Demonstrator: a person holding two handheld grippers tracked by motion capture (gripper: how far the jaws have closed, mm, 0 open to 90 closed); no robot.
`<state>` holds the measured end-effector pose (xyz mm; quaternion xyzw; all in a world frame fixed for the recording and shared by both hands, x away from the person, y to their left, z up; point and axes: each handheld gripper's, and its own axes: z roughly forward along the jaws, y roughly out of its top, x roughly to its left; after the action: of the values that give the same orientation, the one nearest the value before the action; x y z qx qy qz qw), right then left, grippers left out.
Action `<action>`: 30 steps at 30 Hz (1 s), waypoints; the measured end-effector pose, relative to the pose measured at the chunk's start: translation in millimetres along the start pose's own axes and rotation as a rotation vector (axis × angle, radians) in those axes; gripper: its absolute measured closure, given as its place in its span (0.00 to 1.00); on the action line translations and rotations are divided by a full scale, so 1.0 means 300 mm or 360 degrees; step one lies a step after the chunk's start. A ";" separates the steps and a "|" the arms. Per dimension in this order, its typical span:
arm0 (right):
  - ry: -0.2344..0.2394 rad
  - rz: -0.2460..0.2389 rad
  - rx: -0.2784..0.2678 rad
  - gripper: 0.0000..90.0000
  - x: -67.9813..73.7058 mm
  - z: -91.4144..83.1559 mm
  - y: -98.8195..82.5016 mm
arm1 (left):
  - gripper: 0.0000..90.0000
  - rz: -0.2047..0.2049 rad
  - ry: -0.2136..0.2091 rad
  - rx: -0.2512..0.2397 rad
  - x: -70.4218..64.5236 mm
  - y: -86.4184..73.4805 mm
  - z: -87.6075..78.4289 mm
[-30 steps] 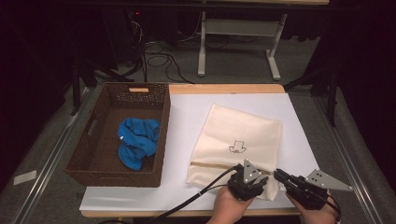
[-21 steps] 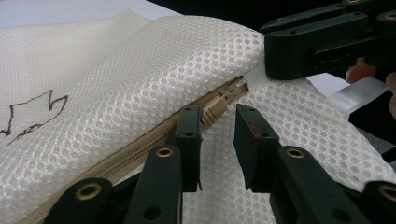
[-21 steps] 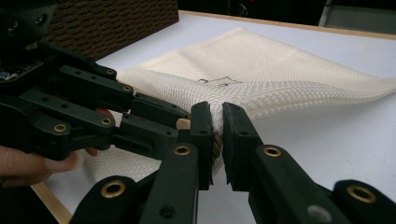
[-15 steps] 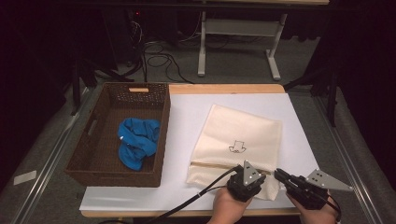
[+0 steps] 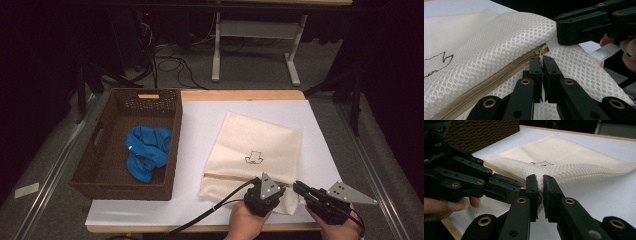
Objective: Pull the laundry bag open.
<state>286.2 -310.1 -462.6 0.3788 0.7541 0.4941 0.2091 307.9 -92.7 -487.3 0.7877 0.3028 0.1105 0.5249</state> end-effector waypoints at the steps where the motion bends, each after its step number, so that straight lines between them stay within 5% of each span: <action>1: 0.0000 -0.0003 -0.0002 0.94 0.000 0.000 0.000 | 0.96 0.0004 0.0004 -0.0005 -0.001 0.000 0.000; 30: -0.0005 -0.0032 0.0024 0.94 0.009 -0.001 -0.001 | 0.96 -0.0010 -0.0030 -0.0016 0.018 -0.015 -0.024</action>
<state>284.2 -308.1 -462.7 0.3737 0.7613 0.4856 0.2123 307.0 -83.0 -489.0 0.7851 0.2998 0.1031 0.5321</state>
